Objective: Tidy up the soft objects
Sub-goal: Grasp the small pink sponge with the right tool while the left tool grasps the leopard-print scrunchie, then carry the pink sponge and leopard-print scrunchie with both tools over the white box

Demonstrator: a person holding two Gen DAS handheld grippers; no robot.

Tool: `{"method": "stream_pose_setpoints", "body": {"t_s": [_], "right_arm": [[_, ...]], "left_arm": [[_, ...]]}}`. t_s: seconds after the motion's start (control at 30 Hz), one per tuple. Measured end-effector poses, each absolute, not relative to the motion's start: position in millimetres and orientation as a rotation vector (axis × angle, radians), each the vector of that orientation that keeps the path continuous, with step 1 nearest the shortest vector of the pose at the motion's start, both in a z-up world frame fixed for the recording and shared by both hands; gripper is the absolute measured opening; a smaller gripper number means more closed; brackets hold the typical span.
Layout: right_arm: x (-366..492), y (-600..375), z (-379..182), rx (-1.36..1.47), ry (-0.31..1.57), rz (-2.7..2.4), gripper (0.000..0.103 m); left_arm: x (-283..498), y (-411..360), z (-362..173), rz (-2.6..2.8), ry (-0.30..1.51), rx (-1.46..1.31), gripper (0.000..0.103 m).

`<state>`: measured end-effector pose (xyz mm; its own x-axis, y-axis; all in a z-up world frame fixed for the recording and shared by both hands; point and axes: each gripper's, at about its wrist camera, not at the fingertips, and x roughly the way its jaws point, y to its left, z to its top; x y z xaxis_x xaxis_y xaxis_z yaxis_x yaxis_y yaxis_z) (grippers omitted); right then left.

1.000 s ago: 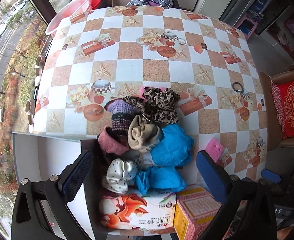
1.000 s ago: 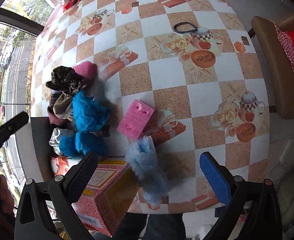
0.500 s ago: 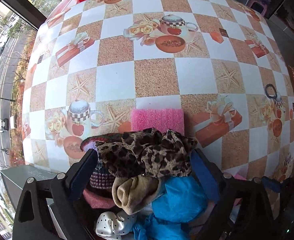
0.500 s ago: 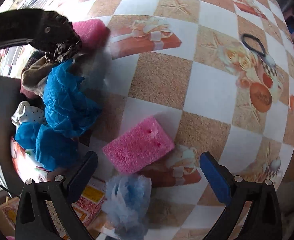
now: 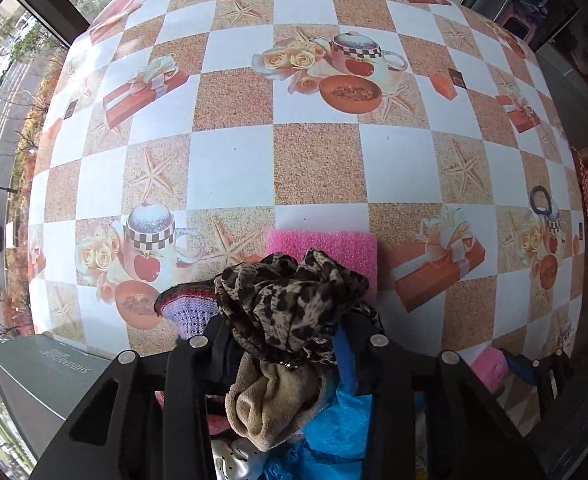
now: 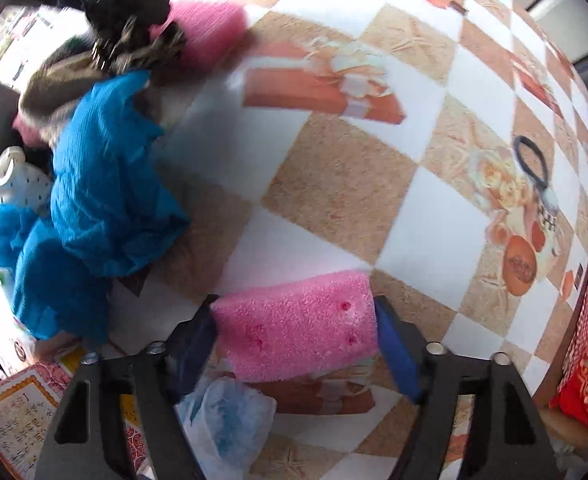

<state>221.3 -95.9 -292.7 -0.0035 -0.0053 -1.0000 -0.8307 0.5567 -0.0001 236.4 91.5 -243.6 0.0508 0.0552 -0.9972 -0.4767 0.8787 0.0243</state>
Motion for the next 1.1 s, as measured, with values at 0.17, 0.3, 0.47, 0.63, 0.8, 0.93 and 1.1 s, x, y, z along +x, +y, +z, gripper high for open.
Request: {"method": "stream_pose_setpoints", "body": {"t_s": [0.17, 0.3, 0.47, 0.63, 0.8, 0.93, 1.1], "right_arm": [[243.9, -117.5, -281.9, -0.557, 1.510, 0.713, 0.075], [255.2, -132.4, -262.9, -0.411, 1.533, 0.692, 0.075], [257.5, -144.5, -240.3, -0.337, 1.530, 0.681, 0.075], [261.1, -147.4, -206.2, -0.305, 1.518, 0.665, 0.075], [258.9, -168.1, -186.2, -0.280, 1.514, 0.632, 0.075], [253.6, -185.5, -193.5, -0.264, 1.503, 0.611, 0.075], [235.1, -193.1, -183.7, -0.252, 1.487, 0.574, 0.075]], "left_arm": [[231.6, 92.6, -222.4, 0.421, 1.397, -0.318, 0.037], [225.2, 82.2, -201.4, 0.413, 1.323, -0.290, 0.036], [218.6, 70.1, -176.6, 0.396, 1.274, -0.271, 0.036], [212.6, 54.8, -158.2, 0.360, 1.245, -0.238, 0.036], [188.1, 41.4, -142.9, 0.330, 1.235, -0.226, 0.036], [160.7, 31.9, -133.8, 0.312, 1.230, -0.236, 0.036], [123.4, 20.8, -129.6, 0.301, 1.244, -0.260, 0.036]]}}
